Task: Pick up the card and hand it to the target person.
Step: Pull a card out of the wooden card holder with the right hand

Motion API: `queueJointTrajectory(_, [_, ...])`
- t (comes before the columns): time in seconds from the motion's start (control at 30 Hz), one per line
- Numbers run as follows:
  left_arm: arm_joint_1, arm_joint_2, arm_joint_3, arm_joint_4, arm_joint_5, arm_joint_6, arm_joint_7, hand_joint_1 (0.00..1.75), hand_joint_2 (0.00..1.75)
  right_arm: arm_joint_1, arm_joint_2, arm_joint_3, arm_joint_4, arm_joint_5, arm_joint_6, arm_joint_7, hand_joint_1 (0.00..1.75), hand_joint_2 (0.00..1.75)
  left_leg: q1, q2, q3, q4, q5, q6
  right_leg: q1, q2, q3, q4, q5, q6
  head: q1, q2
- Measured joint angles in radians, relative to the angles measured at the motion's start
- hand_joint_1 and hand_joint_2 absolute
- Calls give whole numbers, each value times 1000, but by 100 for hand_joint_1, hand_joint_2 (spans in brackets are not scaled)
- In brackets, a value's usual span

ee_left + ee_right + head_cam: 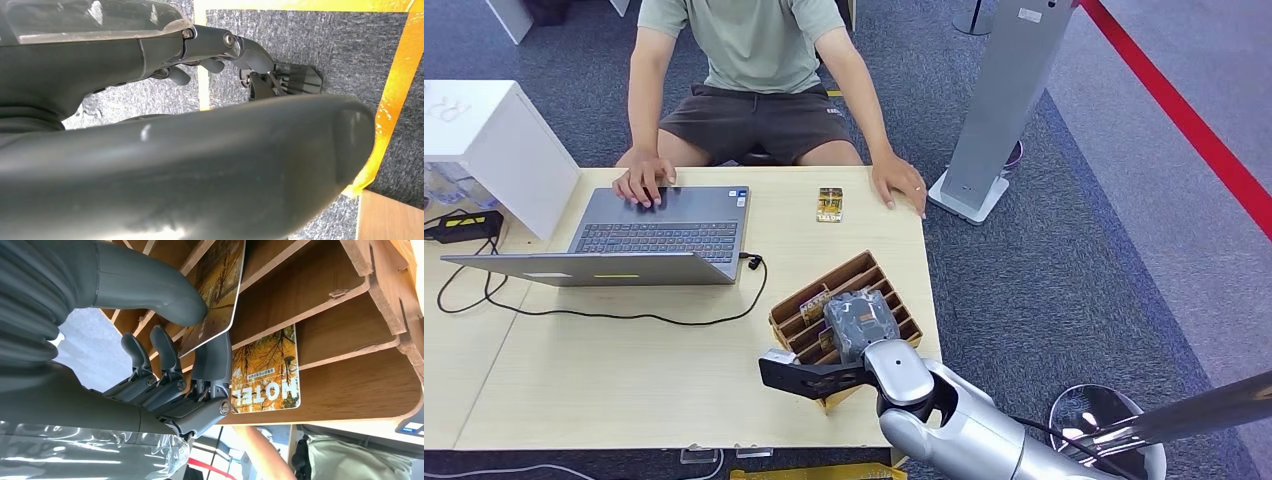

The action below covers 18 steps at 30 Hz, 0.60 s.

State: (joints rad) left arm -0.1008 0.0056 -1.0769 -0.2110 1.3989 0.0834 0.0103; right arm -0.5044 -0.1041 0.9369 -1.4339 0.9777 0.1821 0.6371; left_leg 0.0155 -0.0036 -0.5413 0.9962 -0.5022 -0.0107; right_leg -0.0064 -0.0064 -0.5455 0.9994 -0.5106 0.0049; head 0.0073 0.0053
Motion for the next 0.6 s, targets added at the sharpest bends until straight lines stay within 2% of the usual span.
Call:
queueJointTrajectory(0.13, [0, 0, 0, 0, -2, -2, 0, 0, 0, 0, 0, 0, 0, 0, -3, 1, 136, 175, 0, 0, 0, 0, 0, 0, 0, 0, 0, 0, 0, 0, 0, 0])
queueJointTrajectory(0.6, [0, 0, 0, 0, -19, -13, -15, 0, 0, -12, -13, -22, -44, 35, -2, 30, 136, 175, 0, 0, 0, 0, 0, 0, 0, 0, 0, 0, 0, 0, 1, 0])
